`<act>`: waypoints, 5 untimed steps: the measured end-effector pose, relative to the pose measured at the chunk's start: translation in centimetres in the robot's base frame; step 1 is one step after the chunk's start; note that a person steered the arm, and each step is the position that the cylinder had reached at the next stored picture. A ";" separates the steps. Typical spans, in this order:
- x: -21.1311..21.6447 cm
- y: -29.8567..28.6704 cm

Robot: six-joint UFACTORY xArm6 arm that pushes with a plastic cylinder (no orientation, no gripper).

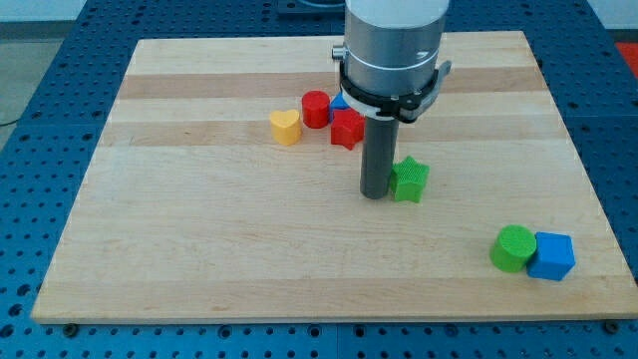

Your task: Move the green star diagonal to the green circle

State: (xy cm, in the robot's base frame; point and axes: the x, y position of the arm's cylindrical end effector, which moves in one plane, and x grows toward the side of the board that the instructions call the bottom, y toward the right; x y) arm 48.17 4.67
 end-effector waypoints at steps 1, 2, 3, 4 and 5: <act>0.0 0.0; -0.8 -0.6; -1.2 -0.6; -1.4 -0.6; -3.8 -0.6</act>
